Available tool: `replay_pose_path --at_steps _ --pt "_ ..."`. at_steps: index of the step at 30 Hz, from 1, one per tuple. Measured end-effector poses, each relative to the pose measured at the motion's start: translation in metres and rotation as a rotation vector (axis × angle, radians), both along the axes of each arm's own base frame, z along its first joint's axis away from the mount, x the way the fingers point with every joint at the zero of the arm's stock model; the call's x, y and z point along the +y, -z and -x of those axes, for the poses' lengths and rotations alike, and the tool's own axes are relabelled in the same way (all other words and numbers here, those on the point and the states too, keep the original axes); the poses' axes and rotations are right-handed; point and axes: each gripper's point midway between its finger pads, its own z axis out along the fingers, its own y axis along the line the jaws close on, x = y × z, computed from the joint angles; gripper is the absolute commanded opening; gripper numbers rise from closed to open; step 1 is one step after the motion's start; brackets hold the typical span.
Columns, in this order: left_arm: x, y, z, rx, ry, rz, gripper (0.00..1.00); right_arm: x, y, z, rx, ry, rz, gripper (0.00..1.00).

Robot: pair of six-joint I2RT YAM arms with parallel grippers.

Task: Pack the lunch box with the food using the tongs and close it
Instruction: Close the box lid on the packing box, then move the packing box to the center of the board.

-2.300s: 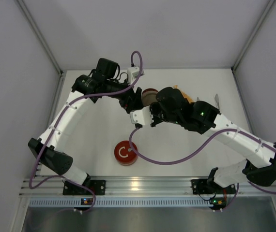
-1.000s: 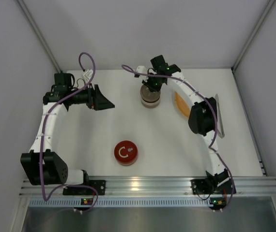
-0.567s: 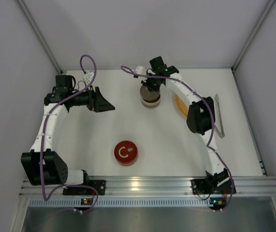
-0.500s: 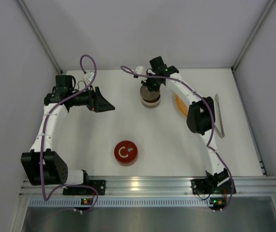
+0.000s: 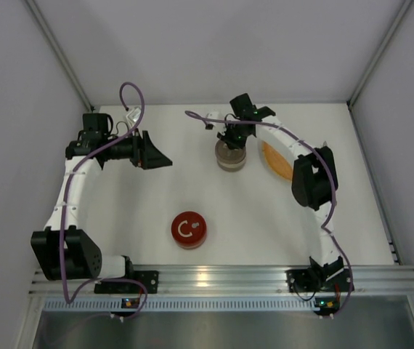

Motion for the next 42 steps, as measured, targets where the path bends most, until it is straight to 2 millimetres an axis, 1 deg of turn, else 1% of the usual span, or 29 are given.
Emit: replay_pose_path --at_steps 2,3,5,10,20,24,28,30,32,34,37,42 --pt "0.000 -0.003 0.002 -0.008 0.001 0.003 0.98 -0.005 0.003 0.008 0.017 0.000 0.012 0.00" --pt "0.000 -0.004 0.003 -0.012 0.001 0.003 0.98 -0.008 0.008 0.013 0.035 0.001 0.022 0.00" --pt "-0.001 -0.008 0.005 -0.026 0.001 0.002 0.98 -0.010 0.014 0.016 0.045 0.001 0.033 0.00" --pt "-0.001 -0.014 0.011 -0.046 0.001 0.000 0.98 -0.013 0.015 0.022 0.041 -0.009 0.043 0.00" --pt "0.000 -0.017 0.019 -0.049 -0.001 -0.009 0.98 -0.037 0.018 0.078 0.092 -0.018 0.087 0.00" --pt "0.003 -0.021 0.022 -0.069 -0.028 -0.036 0.98 -0.048 0.019 0.107 0.144 0.036 0.079 0.00" --pt "0.012 -0.014 0.023 -0.068 -0.138 -0.092 0.98 -0.061 0.021 0.142 0.215 0.200 0.021 0.00" --pt "0.018 -0.009 0.023 -0.060 -0.210 -0.121 0.98 -0.066 0.022 0.159 0.261 0.306 -0.017 0.00" --pt "0.023 -0.006 0.021 -0.054 -0.267 -0.135 0.98 -0.070 0.023 0.171 0.312 0.447 -0.050 0.00" --pt "0.027 -0.003 0.017 -0.046 -0.313 -0.142 0.98 -0.071 0.023 0.173 0.344 0.578 -0.077 0.00" --pt "0.031 0.002 0.009 -0.015 -0.368 -0.143 0.98 -0.066 0.023 0.172 0.390 0.738 -0.131 0.00" --pt "0.034 0.007 0.000 0.018 -0.417 -0.138 0.98 -0.056 0.024 0.174 0.462 0.885 -0.225 0.00"
